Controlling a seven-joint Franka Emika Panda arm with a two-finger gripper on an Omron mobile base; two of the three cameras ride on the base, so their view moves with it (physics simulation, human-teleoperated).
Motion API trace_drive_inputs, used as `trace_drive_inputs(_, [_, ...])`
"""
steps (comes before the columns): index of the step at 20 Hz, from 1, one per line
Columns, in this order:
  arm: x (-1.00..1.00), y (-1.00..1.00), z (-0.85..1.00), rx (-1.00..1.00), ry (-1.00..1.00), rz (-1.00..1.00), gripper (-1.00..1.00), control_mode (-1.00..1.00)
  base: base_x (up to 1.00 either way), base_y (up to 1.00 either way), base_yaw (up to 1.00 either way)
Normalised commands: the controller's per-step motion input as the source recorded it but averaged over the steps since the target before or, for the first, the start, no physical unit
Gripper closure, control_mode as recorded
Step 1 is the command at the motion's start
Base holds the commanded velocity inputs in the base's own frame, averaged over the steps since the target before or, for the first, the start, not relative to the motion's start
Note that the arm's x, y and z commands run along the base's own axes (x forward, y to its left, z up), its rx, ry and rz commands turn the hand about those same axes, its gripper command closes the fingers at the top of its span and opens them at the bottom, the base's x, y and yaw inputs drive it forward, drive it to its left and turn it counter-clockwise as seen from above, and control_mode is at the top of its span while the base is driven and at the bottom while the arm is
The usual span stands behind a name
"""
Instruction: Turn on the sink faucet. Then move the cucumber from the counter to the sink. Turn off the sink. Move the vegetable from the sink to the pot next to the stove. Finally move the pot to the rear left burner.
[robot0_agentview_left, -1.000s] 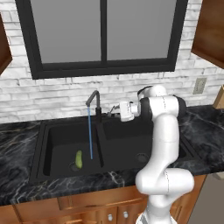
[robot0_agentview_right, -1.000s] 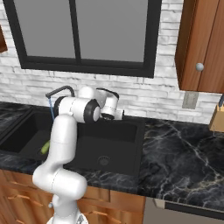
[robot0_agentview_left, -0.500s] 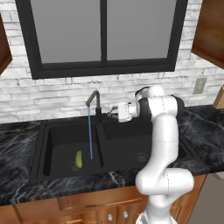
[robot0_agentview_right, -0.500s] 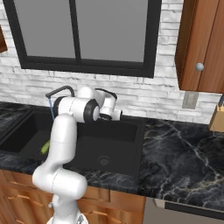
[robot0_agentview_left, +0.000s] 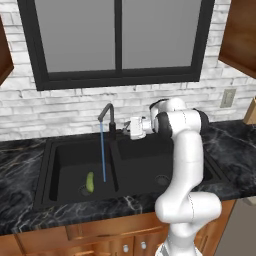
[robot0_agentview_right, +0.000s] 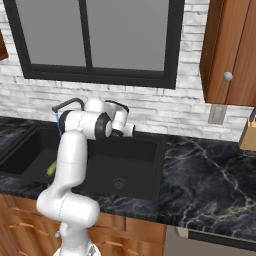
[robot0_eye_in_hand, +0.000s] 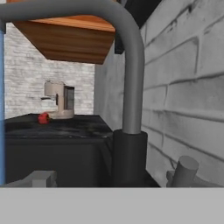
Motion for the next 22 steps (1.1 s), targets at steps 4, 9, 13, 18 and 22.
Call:
trace_drive_inputs(4, [0.00, 0.33, 0.11, 0.00, 0.00, 0.00, -1.00, -1.00, 0.00, 0.00, 0.00])
trace_drive_inputs(9, [0.00, 0.39, 0.18, 0.00, 0.00, 0.00, -1.00, -1.00, 0.00, 0.00, 0.00])
trace_drive_inputs(13, [0.00, 0.45, 0.17, 0.00, 0.00, 0.00, -1.00, -1.00, 0.00, 0.00, 0.00])
trace_drive_inputs(18, [0.00, 0.40, 0.09, 0.00, 0.00, 0.00, -1.00, -1.00, 0.00, 0.00, 0.00])
trace_drive_inputs(22, [0.00, -0.05, 0.00, 0.00, -0.03, 0.00, -1.00, -1.00, 0.00, 0.00, 0.00])
